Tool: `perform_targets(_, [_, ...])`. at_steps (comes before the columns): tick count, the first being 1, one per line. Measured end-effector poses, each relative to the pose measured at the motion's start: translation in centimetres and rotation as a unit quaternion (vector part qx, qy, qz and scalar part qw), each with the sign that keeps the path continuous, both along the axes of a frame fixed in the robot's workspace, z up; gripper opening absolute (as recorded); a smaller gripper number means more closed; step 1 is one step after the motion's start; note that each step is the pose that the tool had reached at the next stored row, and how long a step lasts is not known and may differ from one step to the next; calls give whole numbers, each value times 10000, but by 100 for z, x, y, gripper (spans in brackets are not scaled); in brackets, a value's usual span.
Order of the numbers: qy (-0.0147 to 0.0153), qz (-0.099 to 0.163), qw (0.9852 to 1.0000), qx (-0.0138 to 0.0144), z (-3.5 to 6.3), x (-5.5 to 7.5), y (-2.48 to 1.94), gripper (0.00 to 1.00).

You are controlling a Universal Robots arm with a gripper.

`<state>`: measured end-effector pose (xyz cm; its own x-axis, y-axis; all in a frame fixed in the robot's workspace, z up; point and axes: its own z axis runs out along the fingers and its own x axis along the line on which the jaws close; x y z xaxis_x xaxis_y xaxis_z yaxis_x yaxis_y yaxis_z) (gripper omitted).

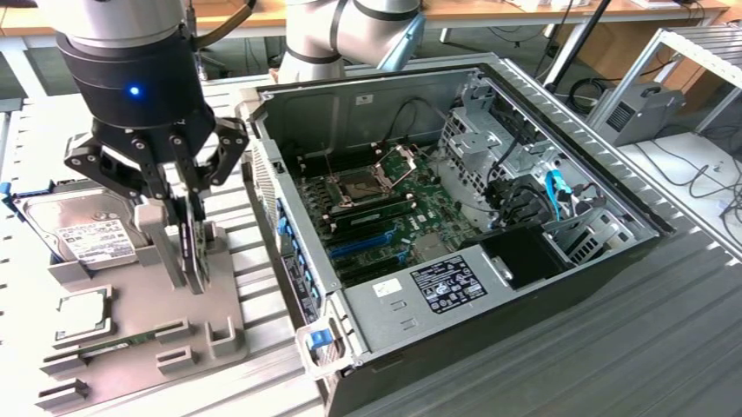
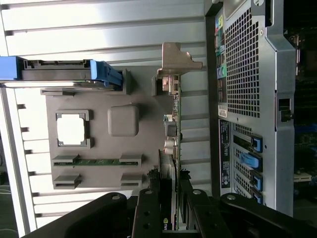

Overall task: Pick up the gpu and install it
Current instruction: 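Pick up the gpu and move the gpu toward the slot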

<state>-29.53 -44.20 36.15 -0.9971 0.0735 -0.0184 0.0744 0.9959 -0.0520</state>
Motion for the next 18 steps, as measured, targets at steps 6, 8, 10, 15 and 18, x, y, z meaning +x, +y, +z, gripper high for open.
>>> perform_targets(6, [0, 0, 10000, 0, 18, 0, 0, 26])
perform_targets(8, [0, 0, 10000, 0, 21, 0, 0, 26])
perform_targets(10, [0, 0, 10000, 0, 24, 0, 0, 26])
perform_targets(15, [0, 0, 10000, 0, 34, 0, 0, 26])
perform_targets(18, [0, 0, 10000, 0, 41, 0, 0, 26])
